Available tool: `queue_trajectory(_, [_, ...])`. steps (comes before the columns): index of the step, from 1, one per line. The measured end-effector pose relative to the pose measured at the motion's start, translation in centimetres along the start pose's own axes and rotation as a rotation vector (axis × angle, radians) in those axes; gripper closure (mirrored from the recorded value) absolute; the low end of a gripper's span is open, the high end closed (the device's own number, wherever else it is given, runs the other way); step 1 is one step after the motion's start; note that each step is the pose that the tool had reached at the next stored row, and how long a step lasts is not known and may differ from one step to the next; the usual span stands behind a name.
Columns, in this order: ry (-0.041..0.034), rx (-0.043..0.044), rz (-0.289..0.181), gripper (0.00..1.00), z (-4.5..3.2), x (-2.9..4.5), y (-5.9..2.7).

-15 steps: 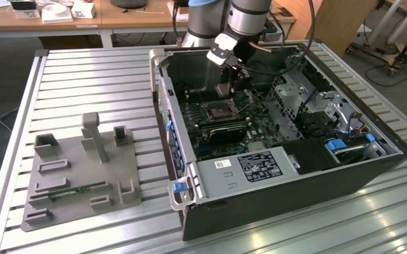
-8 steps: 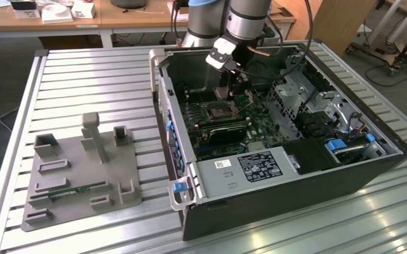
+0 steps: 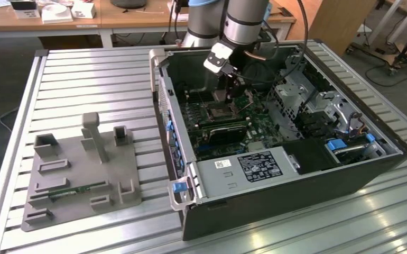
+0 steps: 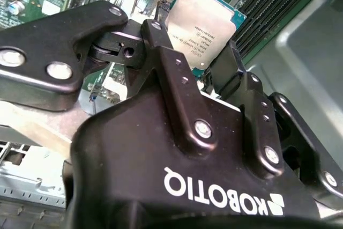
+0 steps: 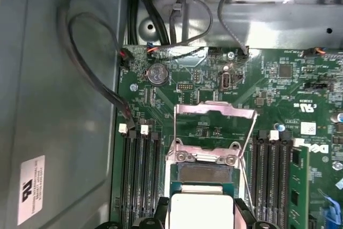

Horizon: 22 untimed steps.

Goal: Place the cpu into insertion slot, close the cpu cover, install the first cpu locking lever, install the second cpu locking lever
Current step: 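Place the cpu into insertion slot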

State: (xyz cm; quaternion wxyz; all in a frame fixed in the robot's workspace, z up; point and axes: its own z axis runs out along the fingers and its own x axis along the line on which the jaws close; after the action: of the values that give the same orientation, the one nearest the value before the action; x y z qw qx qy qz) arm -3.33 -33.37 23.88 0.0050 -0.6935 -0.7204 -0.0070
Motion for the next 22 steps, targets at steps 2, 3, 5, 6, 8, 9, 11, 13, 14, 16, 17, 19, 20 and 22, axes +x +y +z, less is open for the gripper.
queue_trajectory(2, [-0.0004, 0.0002, 0.0, 0.45, 0.36, 0.03, -0.05])
queue_trajectory(3, [-0.0006, 0.0003, 0.0, 0.45, 0.54, 0.04, -0.08])
queue_trajectory(5, [-0.0013, 0.0003, 0.0, 0.45, 0.89, 0.06, -0.15])
queue_trajectory(6, [-0.0016, 0.0004, 0.0, 0.45, 1.09, 0.07, -0.19])
queue_trajectory(8, [-0.0021, 0.0006, 0.0, 0.45, 1.45, 0.06, -0.2])
queue_trajectory(9, [-0.0021, 0.0007, 0.0, 0.45, 1.63, 0.06, -0.2])
queue_trajectory(11, [-0.0023, 0.0009, 0.002, 0.45, 1.99, 0.05, -0.21])
queue_trajectory(13, [-0.0021, 0.0006, 0.016, 0.45, 2.26, 0.05, -0.21])
queue_trajectory(14, [-0.0021, 0.0005, 0.026, 0.45, 2.35, 0.04, -0.21])
queue_trajectory(16, [-0.0043, 0.0004, 0.036, 0.45, 2.48, 0.04, -0.21])
queue_trajectory(17, [-0.0075, 0.0004, 0.039, 0.45, 2.55, 0.04, -0.21])
queue_trajectory(19, [-0.0161, 0.0005, 0.041, 0.45, 2.67, 0.03, -0.21])
queue_trajectory(20, [-0.0208, 0.0006, 0.042, 0.45, 2.74, 0.03, -0.21])
queue_trajectory(22, [-0.0257, 0.0011, 0.045, 0.45, 2.93, 0.03, -0.2])
